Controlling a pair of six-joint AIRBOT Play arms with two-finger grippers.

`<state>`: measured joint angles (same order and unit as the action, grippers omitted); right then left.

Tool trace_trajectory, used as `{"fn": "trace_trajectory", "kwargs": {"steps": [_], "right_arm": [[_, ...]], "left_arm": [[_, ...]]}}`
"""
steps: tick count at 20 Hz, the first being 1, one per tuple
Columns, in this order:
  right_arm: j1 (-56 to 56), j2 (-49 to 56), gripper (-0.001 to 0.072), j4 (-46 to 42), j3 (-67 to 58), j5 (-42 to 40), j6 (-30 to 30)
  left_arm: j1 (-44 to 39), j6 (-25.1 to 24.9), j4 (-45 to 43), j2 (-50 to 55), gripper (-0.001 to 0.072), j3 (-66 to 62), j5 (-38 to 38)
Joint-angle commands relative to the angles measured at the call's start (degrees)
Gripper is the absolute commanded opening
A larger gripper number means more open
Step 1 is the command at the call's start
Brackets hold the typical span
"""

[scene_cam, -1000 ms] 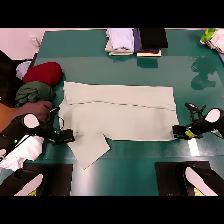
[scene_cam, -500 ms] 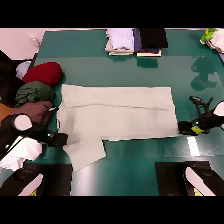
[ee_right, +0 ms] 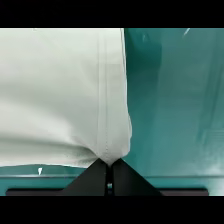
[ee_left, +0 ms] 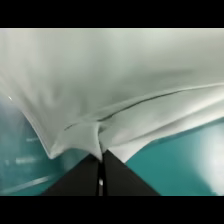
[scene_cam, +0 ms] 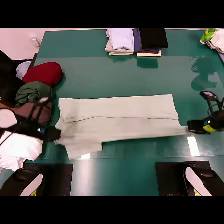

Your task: Fold the shirts.

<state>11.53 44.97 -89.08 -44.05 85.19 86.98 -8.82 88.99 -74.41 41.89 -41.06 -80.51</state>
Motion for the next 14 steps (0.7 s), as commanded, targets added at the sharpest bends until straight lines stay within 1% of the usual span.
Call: {"fn": "trace_trajectory", "kwargs": {"steps": [1,2,3,6,8,12,14], "right_arm": [[0.0,8.6,0.0015,0.3,-6.7,-3.9,0.0],[0.0,12.1,0.0015,2.0,-9.2,-4.9,0.0],[-0.2,15.3,0.0015,3.7,-11.5,-6.1,0.0],[-2.2,25.2,0.0015,4.0,-18.7,-8.3,0.0],[-3.6,31.0,0.0015,4.1,-23.2,-8.7,0.3],[-4.7,40.1,0.0015,4.3,-31.5,-8.3,1.5],[-4.6,42.8,0.0017,7.1,-34.4,-8.2,1.5]], "left_arm": [[0.1,-2.5,-4.1,9.7,0.0027,-9.0,9.0],[0.1,-2.6,-4.8,13.7,0.0027,-11.7,11.5],[0.1,-3.8,-4.8,17.9,0.0027,-14.6,13.7],[0.1,-6.7,-4.9,28.5,0.0027,-21.0,18.3],[0.1,-7.0,-5.0,33.9,0.0028,-24.0,21.5],[0.1,-7.0,-4.9,38.9,0.0028,-26.9,26.1],[0.1,-7.0,-4.9,38.9,0.0028,-26.9,26.6]]}}
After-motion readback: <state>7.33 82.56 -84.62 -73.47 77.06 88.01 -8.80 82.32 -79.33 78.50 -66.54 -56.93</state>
